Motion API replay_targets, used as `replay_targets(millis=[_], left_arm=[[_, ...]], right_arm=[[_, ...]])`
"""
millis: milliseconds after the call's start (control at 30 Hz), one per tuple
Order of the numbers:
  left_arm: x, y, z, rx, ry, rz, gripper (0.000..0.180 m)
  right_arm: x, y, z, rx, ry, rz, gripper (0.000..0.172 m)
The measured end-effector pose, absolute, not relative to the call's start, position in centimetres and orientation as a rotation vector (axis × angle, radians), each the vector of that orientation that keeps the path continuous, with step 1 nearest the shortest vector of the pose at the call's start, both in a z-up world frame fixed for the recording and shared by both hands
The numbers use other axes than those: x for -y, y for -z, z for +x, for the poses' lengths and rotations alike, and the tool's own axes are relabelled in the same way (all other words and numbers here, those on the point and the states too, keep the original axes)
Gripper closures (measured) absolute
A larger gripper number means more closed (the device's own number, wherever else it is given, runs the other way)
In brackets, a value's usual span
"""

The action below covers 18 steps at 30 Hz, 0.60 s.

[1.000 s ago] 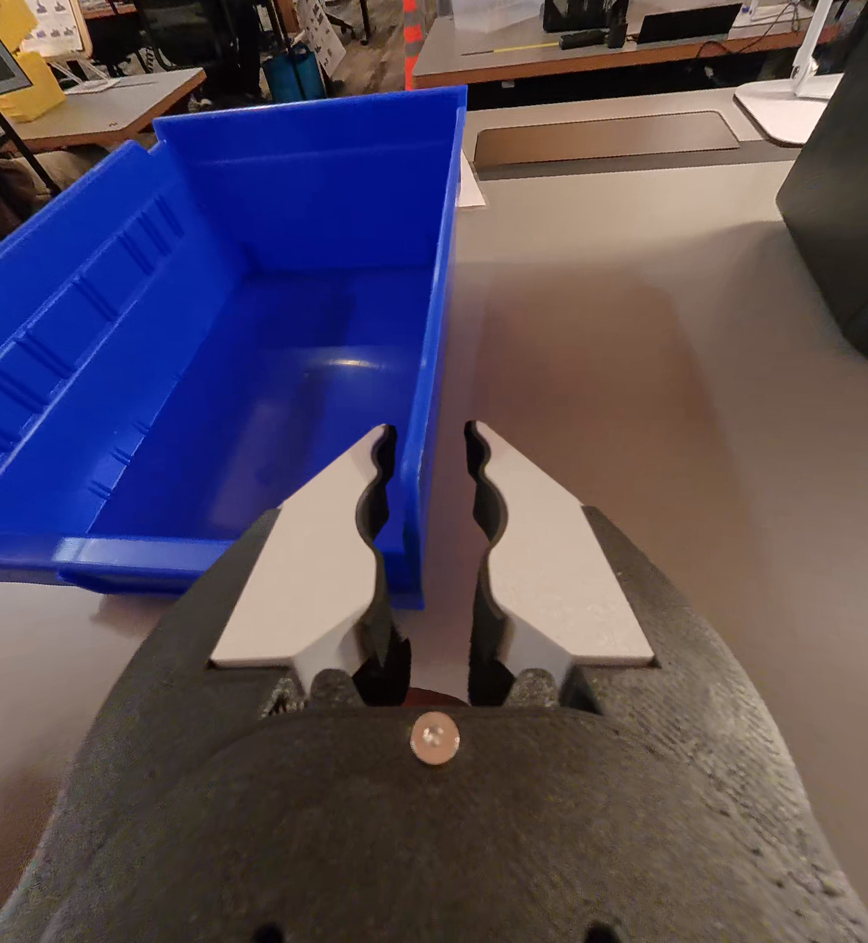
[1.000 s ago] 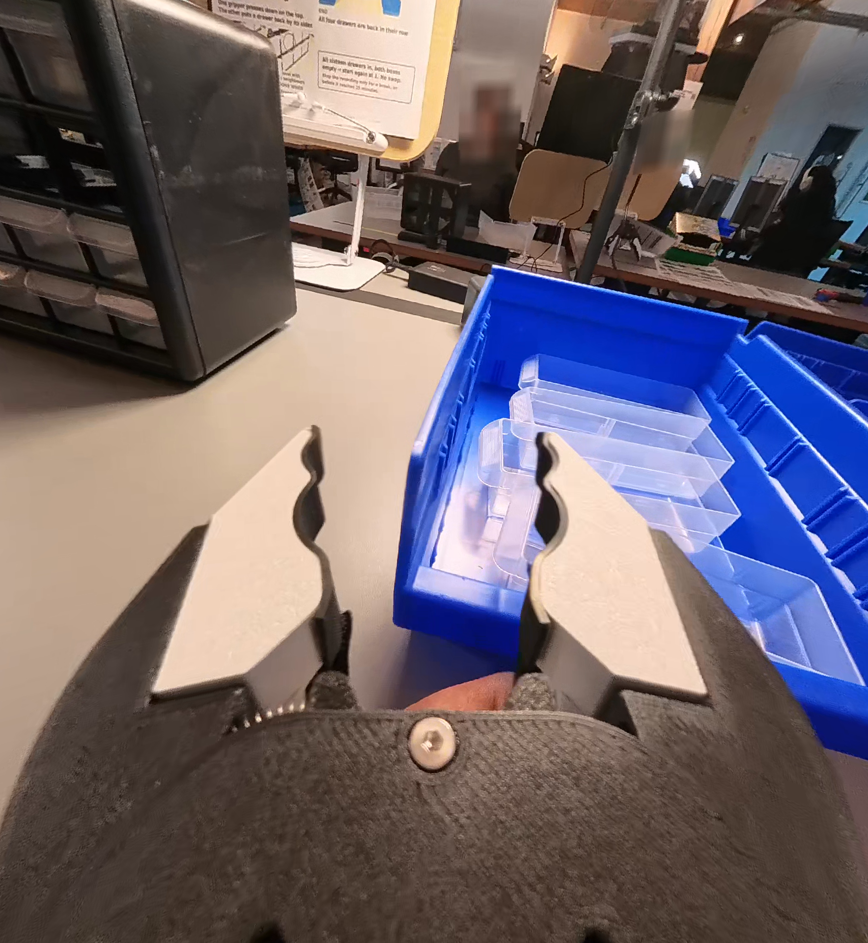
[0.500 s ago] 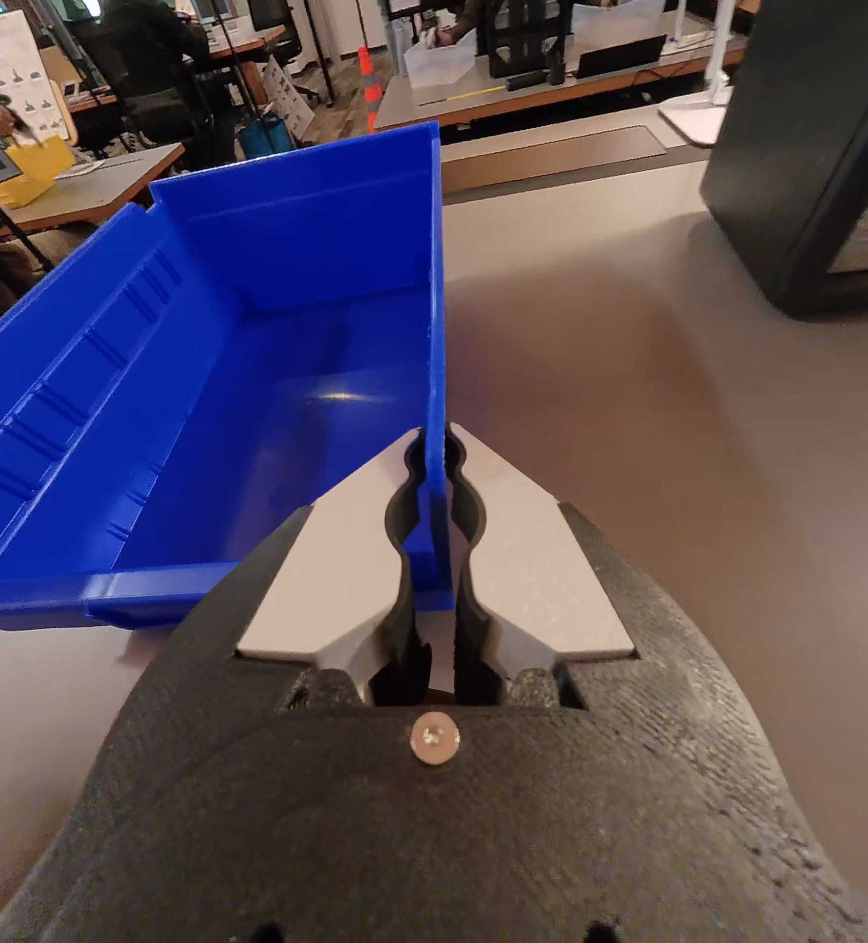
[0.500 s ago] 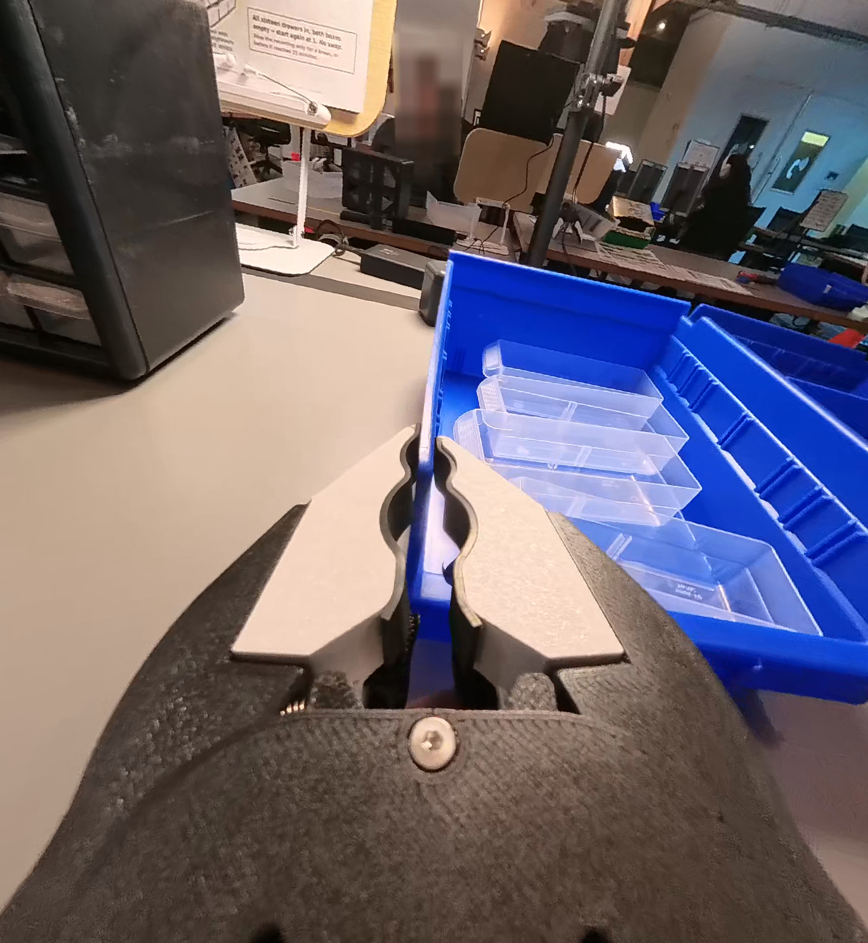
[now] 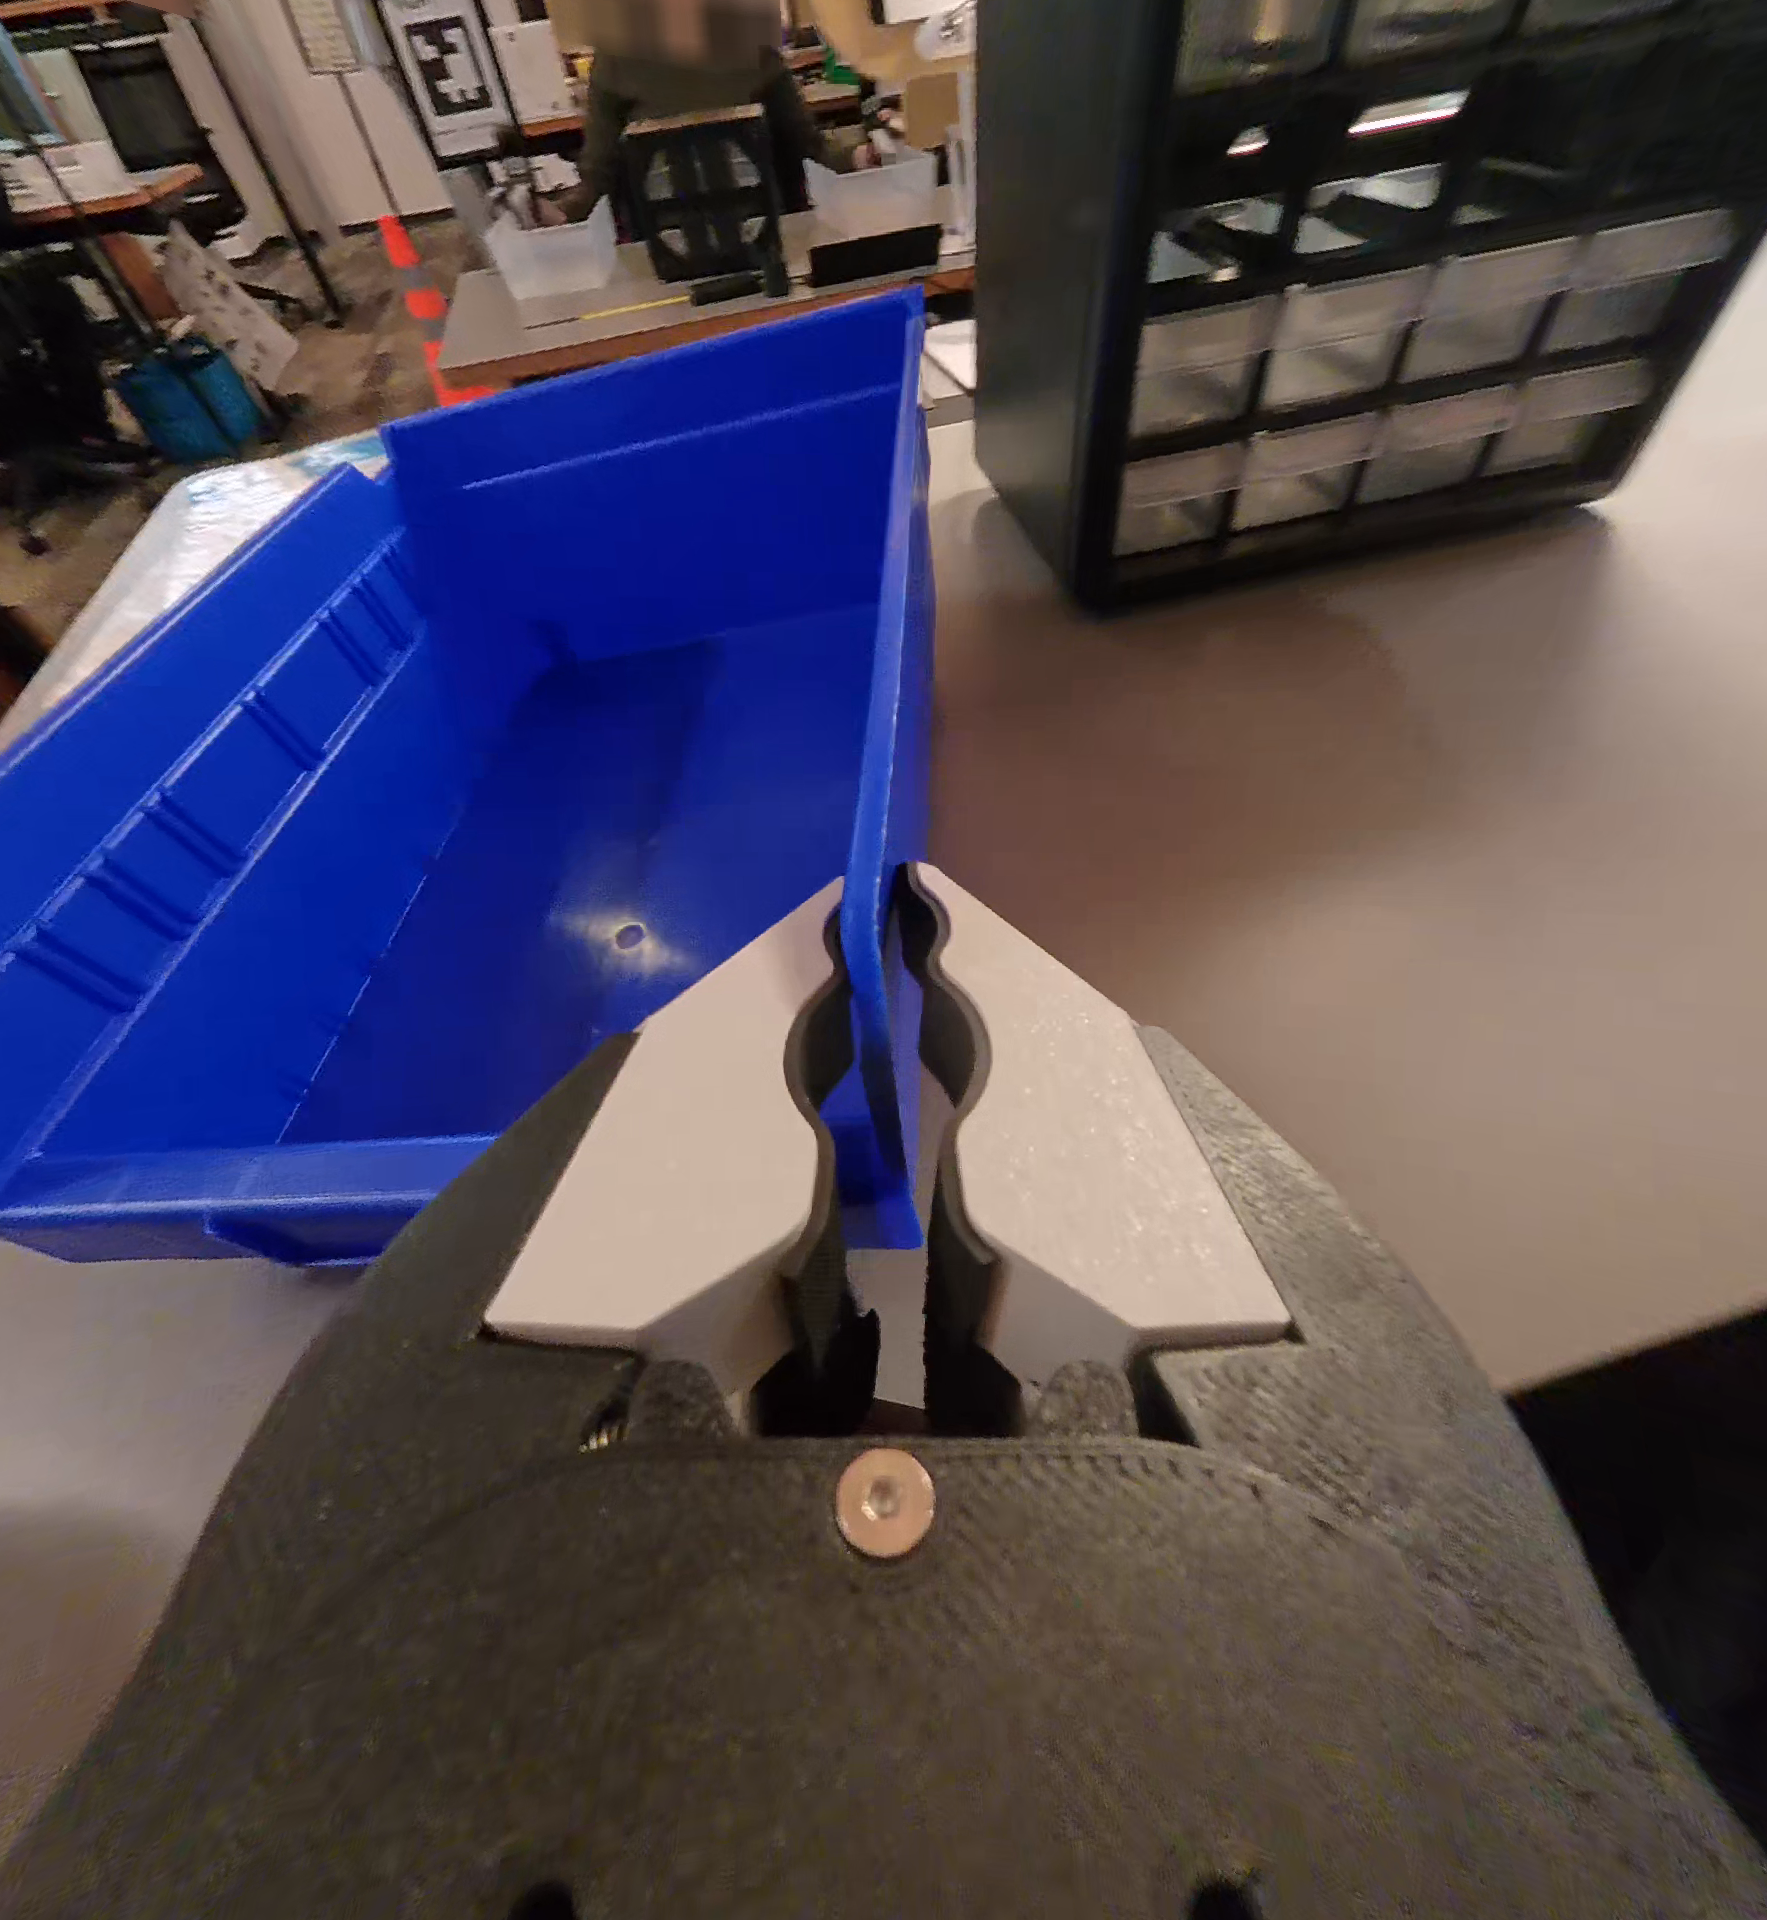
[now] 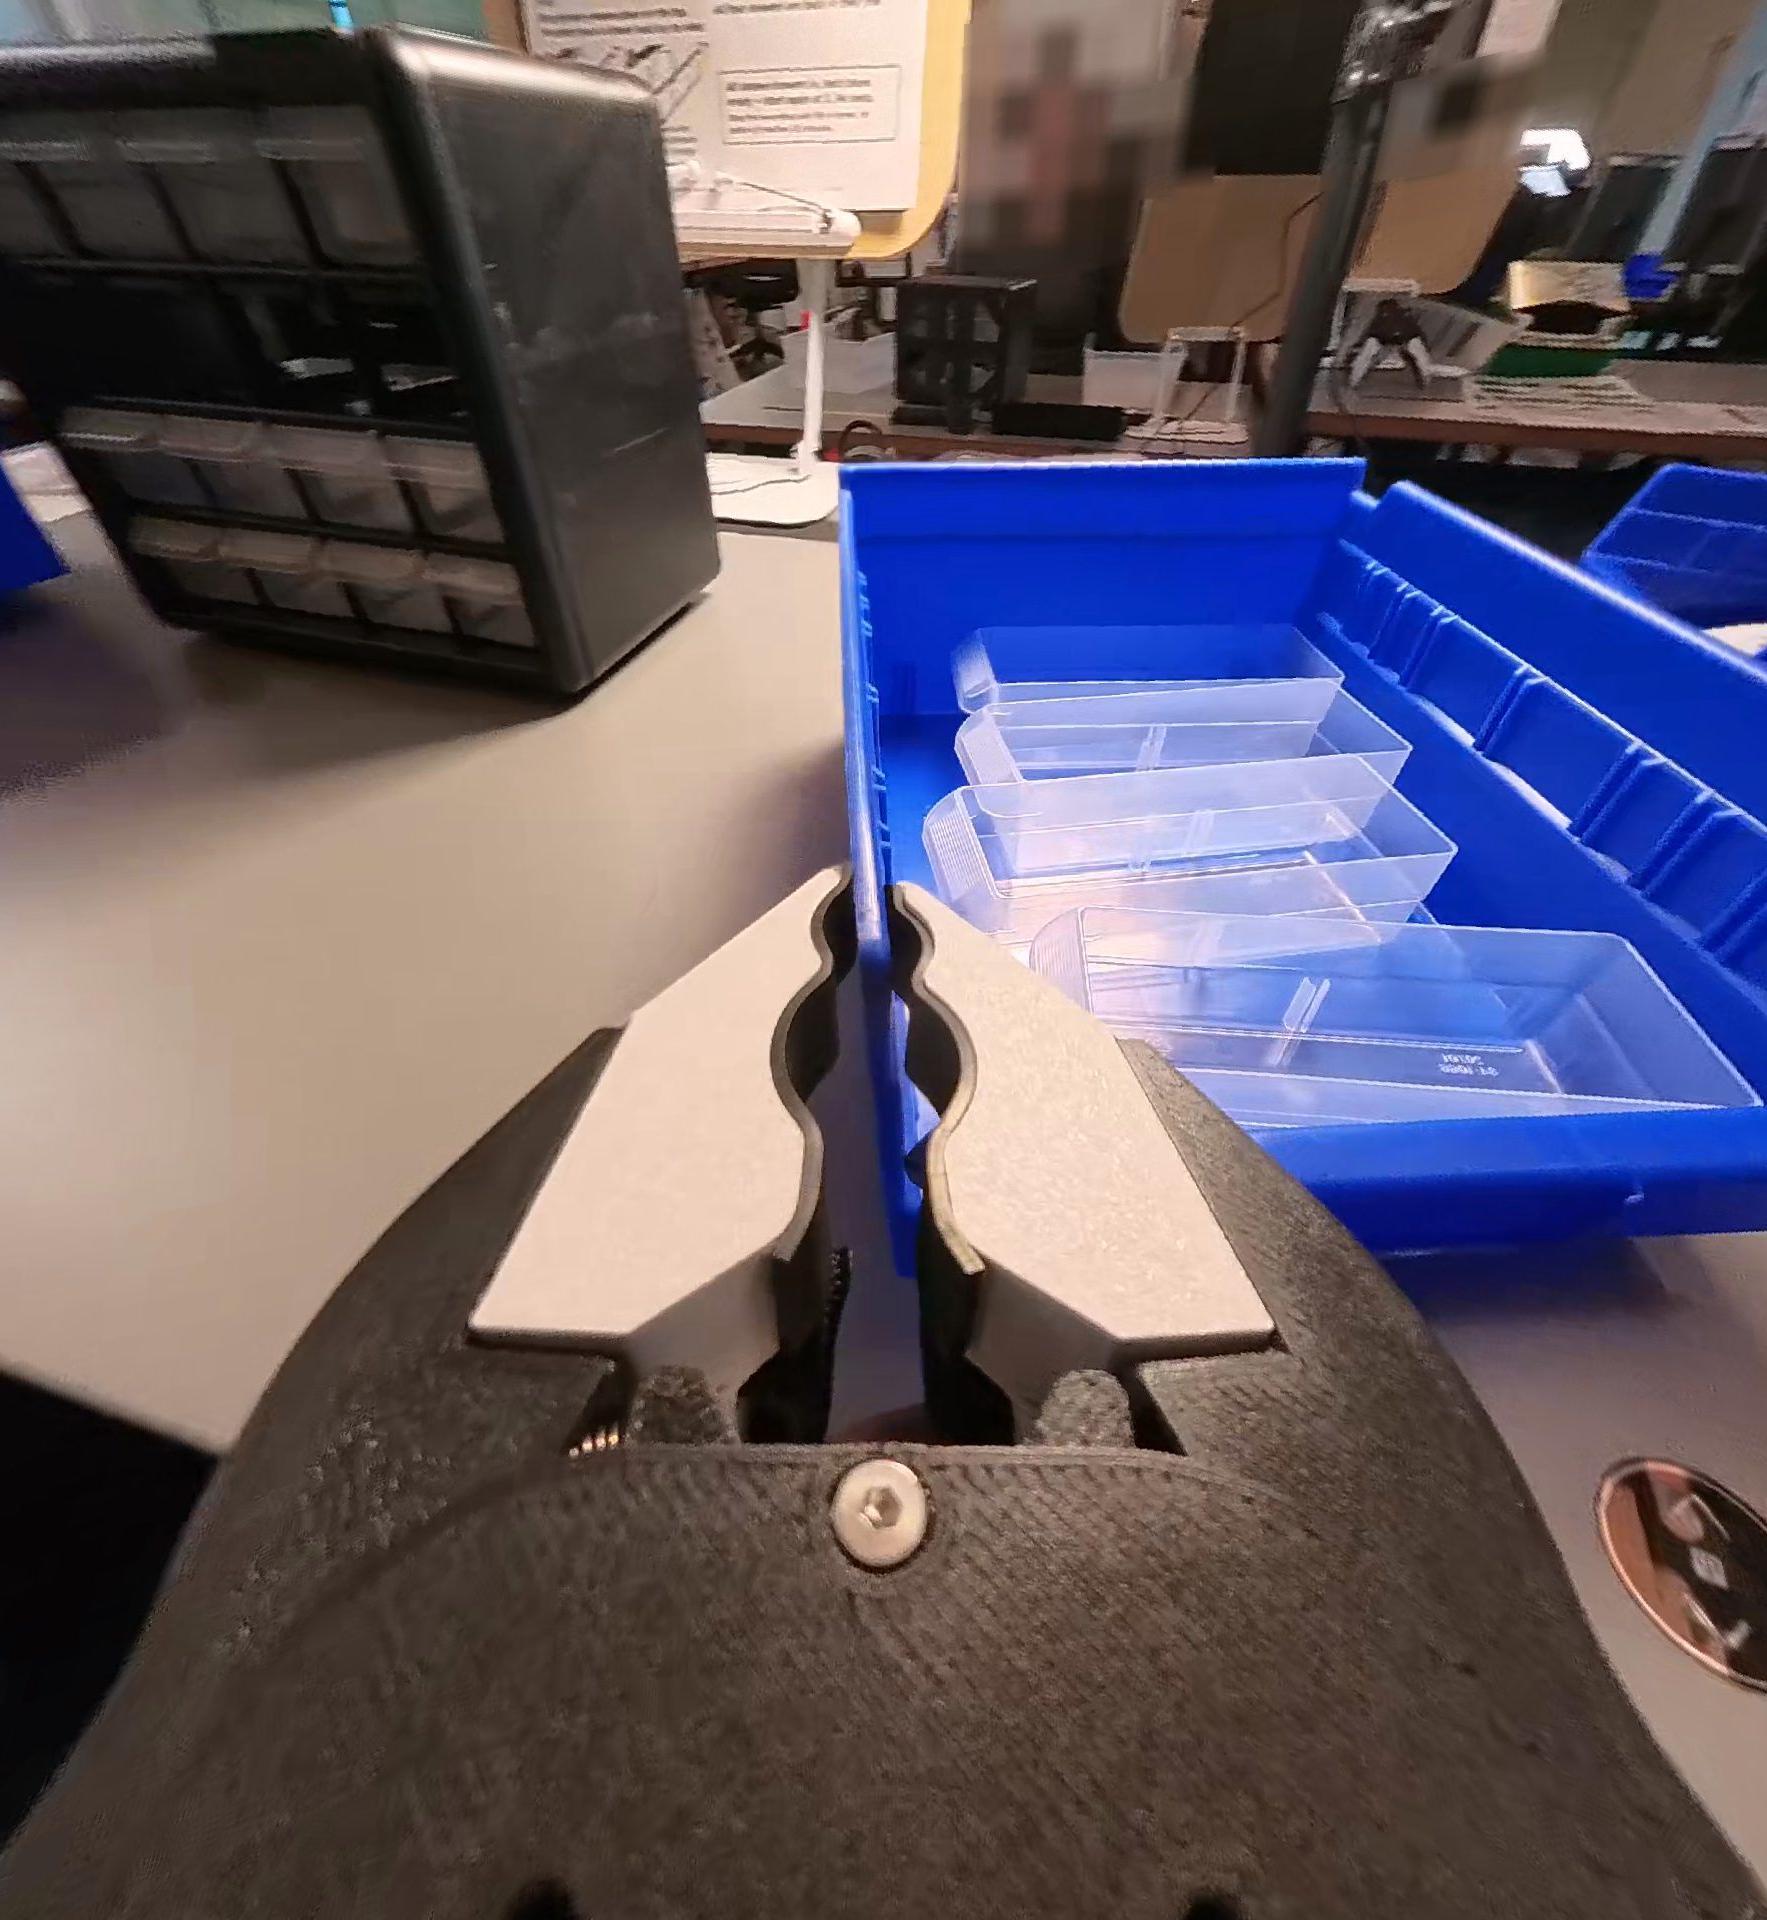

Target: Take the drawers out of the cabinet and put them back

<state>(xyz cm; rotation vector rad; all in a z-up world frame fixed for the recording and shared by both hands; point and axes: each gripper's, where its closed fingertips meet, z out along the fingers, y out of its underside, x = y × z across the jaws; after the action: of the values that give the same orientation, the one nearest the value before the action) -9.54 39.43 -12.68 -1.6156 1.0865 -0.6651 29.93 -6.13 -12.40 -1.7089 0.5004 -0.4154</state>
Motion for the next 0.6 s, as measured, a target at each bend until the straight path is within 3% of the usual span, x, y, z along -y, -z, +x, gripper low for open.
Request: replay_targets(millis=[600], left_arm=[[-25.3, 5.2, -15.9, -1.186, 1.263, -1.391, 0.179]], right_arm=[[12.0, 12.3, 19.4, -0.126, -0.119, -1.701, 0.161]])
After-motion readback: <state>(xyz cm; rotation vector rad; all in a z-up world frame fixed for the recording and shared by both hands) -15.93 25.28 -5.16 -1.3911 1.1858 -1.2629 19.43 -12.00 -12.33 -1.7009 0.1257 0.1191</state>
